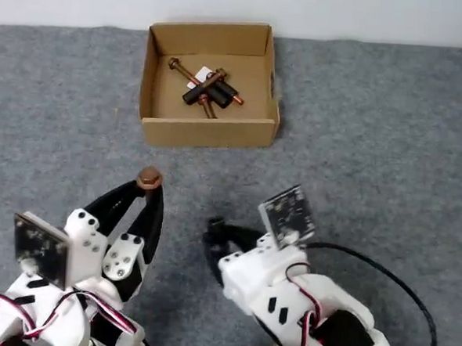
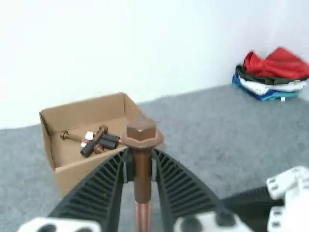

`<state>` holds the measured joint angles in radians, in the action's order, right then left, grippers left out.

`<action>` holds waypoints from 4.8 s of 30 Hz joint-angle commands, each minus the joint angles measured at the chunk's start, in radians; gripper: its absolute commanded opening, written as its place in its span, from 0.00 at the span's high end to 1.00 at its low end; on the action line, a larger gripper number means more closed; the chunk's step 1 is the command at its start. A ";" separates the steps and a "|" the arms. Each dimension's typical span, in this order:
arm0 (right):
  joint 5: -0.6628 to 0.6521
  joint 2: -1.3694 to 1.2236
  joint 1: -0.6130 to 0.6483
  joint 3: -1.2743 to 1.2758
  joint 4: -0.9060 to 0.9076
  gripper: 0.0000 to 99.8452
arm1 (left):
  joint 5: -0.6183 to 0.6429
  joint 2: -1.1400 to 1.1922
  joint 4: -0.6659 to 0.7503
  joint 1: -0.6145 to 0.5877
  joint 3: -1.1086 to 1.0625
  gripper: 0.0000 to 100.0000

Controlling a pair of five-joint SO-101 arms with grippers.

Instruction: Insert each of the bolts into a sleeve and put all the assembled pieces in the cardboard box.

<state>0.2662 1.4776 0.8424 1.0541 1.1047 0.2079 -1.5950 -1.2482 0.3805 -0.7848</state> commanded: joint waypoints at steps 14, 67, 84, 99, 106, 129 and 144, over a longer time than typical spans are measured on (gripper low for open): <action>-0.381 0.004 0.068 -0.009 -0.174 0.99 | 0.163 -0.006 0.032 0.003 0.041 1.00; -0.445 0.005 0.133 0.035 -0.260 0.99 | 0.411 0.110 -0.107 0.117 0.044 1.00; -0.451 0.012 0.096 0.035 -0.260 0.99 | 0.345 0.117 -0.265 0.115 0.048 0.77; -0.445 0.012 0.094 0.035 -0.257 0.99 | 0.344 0.117 -0.321 0.046 0.139 0.73; -0.379 0.002 0.062 0.035 -0.249 0.99 | 0.180 0.109 -0.282 -0.143 0.185 0.99; 0.049 -0.731 -0.188 -0.839 0.110 0.99 | -0.199 0.109 0.083 -0.677 -0.613 1.00; -0.184 -1.351 -0.363 -1.180 -0.341 0.99 | -0.196 0.109 0.186 -0.678 -0.828 1.00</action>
<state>0.1281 0.1872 0.5094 -0.0338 0.8807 0.0161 -1.4830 -1.1101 -0.2931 -1.6026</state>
